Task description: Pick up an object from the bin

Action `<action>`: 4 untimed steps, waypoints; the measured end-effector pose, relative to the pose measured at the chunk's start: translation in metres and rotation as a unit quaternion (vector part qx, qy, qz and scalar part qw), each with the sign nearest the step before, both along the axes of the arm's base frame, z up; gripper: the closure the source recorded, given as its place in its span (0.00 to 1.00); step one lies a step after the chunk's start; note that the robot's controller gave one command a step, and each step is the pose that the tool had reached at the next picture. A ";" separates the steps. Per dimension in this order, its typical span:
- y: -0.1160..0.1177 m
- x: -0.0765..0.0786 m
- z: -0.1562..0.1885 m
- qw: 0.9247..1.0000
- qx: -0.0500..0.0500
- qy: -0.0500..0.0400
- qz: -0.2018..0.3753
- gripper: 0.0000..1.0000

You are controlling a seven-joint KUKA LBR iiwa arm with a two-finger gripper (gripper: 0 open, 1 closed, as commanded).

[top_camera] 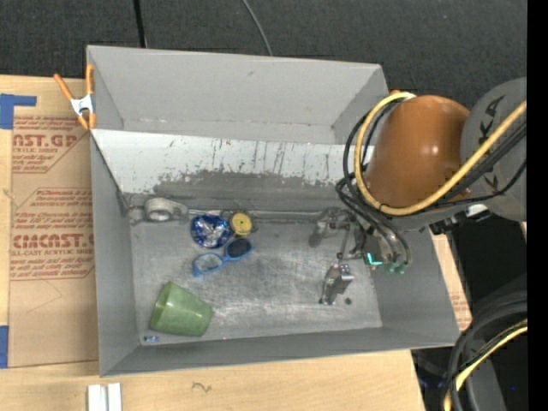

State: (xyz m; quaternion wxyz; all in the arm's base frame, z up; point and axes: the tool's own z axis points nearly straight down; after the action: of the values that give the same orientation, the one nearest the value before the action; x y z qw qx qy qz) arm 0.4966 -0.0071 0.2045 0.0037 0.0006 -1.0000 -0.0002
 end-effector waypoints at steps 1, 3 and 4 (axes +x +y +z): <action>0.072 0.064 -0.011 1.000 0.002 -0.007 0.014 0.00; 0.129 0.094 -0.129 0.998 0.001 -0.009 0.064 0.00; 0.129 0.092 -0.129 0.998 0.001 -0.005 0.063 1.00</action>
Offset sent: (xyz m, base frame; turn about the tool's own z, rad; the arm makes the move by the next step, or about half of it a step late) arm 0.0618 0.0662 -0.0099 -0.0197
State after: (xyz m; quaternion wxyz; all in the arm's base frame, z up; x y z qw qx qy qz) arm 0.5888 0.1222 0.0754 -0.0017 0.0640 -0.9979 -0.0011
